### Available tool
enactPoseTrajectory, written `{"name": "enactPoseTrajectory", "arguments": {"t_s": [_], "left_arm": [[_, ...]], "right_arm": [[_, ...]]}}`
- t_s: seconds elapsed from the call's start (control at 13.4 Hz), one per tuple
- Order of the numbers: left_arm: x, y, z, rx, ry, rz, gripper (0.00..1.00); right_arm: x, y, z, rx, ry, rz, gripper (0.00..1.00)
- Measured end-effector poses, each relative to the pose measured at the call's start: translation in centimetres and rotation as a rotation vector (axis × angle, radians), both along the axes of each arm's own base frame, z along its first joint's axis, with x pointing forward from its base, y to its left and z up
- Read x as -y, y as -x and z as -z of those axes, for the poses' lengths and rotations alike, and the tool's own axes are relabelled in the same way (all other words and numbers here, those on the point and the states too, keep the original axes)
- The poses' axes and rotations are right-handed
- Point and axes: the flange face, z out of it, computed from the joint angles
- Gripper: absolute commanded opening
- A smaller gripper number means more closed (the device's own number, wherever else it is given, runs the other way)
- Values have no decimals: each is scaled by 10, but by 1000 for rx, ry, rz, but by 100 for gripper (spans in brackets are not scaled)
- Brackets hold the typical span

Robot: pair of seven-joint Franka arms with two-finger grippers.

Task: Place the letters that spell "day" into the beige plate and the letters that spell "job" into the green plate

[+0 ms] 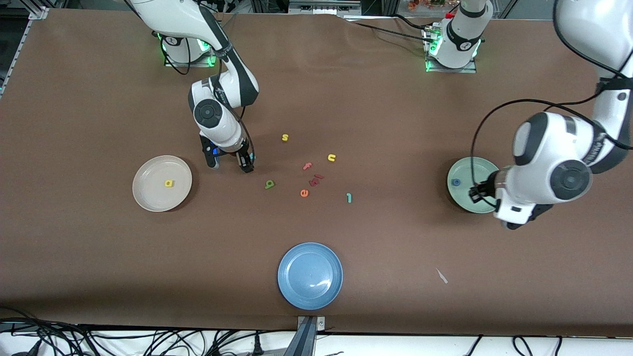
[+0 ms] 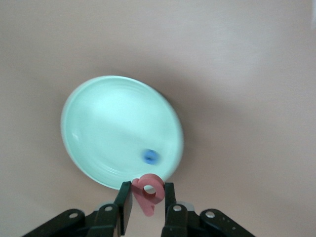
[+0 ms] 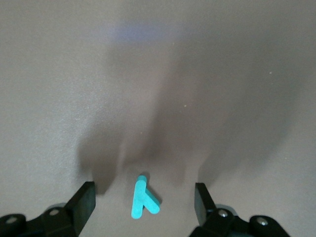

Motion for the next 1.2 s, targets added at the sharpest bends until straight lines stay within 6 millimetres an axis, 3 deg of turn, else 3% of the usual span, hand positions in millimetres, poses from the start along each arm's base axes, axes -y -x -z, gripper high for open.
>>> {"name": "enactPoseTrajectory", "arguments": {"t_s": [0.15,0.22,0.37,0.52,0.6,0.67,0.82,0.97,1.05,1.2], "left_arm": [[-37,13,33,-51,37,44,19],[-41,18,52,-65,47,55,19],[-35,27,86,-92,57,71,22],[-29,32,109,-121,59,89,31],[-29,33,115,-130,51,99,51],[-30,34,118,-133,48,103,100],[-30,32,117,-128,47,103,100],[-27,26,108,-107,45,97,100],[-20,20,98,-85,41,88,100],[16,9,70,-41,36,75,100]], "right_arm": [[0,0,1,4,-1,4,57],[-1,0,1,5,-1,8,55],[-3,-1,-1,13,-6,9,54],[-7,2,-1,11,-9,3,49],[-10,3,-1,10,-10,1,46],[-11,4,-2,11,-11,-1,40],[-13,4,-2,12,-13,-3,26],[-14,3,-4,17,-16,-4,22],[-15,3,-4,17,-16,-4,21],[-15,3,-4,17,-16,-4,15]]}}
